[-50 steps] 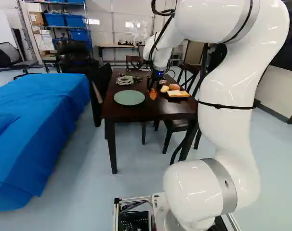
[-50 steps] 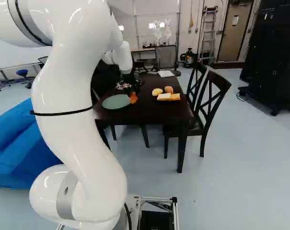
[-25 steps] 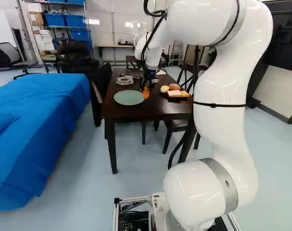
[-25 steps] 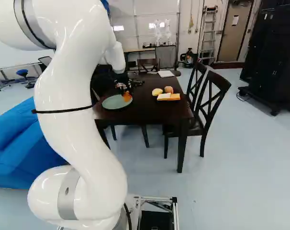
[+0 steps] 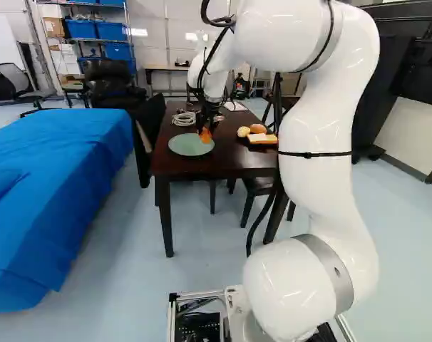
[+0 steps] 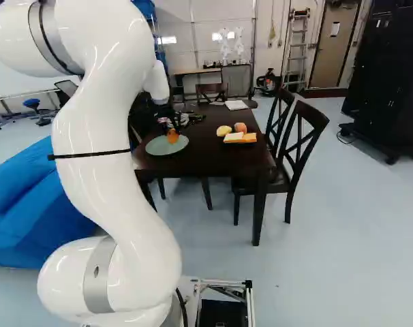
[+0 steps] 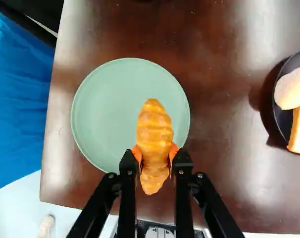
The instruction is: Move the croissant to the empty plate
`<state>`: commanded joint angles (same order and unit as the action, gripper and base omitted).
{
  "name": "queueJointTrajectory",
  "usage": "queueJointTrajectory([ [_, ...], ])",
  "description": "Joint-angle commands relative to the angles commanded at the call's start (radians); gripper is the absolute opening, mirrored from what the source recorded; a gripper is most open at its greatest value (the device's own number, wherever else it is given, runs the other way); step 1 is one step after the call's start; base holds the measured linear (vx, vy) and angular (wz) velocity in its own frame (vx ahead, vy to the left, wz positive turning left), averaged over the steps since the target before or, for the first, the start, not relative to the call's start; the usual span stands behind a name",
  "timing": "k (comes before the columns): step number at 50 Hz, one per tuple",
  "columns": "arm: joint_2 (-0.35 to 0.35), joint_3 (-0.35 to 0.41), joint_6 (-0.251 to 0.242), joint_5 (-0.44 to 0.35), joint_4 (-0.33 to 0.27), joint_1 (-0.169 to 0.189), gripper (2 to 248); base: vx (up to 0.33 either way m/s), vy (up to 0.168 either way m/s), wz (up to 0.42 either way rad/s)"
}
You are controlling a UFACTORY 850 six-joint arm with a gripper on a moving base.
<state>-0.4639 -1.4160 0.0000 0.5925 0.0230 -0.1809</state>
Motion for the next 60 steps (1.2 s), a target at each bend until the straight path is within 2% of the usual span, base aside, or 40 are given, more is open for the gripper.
queueJointTrajectory([
  [34, -0.088, -0.121, 0.000, 0.084, 0.000, -0.052, 78, 0.000, 0.000, 0.000],
  [60, -0.146, -0.144, 0.000, 0.046, 0.009, -0.055, 78, 0.000, 0.000, 0.000],
])
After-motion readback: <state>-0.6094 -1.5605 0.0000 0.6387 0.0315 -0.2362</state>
